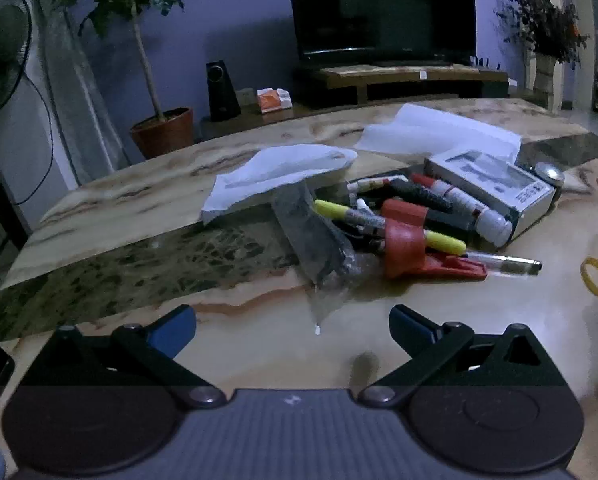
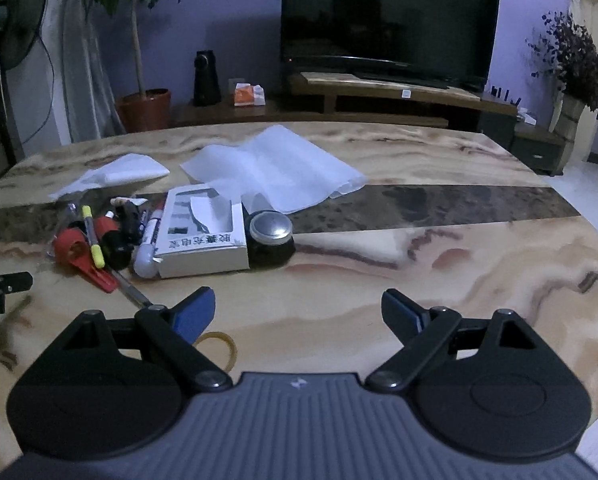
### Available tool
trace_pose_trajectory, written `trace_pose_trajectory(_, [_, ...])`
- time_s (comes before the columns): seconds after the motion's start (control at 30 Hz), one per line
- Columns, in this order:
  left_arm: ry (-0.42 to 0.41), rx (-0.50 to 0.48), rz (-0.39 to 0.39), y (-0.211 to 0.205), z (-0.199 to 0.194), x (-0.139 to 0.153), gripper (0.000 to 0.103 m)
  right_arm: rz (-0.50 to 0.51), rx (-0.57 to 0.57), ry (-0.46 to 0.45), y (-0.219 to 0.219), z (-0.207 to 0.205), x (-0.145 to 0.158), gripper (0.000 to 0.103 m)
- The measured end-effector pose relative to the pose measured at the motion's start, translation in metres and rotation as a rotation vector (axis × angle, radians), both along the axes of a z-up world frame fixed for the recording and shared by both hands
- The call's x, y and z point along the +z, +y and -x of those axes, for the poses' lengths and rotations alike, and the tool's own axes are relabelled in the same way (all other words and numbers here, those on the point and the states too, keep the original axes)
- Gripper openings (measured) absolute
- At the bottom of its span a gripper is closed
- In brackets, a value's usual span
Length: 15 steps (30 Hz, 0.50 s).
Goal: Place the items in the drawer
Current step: 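Raise the right tool back above the table toward the rubber band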
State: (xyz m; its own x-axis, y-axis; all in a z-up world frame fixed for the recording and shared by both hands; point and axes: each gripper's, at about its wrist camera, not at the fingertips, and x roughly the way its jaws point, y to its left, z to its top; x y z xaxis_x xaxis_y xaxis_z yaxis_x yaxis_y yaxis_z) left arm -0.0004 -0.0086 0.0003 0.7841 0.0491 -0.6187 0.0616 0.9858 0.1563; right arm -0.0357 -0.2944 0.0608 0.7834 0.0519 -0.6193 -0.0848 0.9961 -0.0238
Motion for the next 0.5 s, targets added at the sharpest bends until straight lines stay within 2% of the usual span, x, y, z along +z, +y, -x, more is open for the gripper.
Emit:
trace_pose_trajectory(0.27, [0.042,0.025,0.022,0.018,-0.009,-0.014,0.102,0.017,0.004,0.022,-0.002,-0.008,-0.005,0.091])
trace_pose_trajectory(0.5, [0.029,0.044,0.098,0.031,-0.008,-0.017,0.103,0.032,0.010,0.025,-0.001,-0.004,-0.006,0.091])
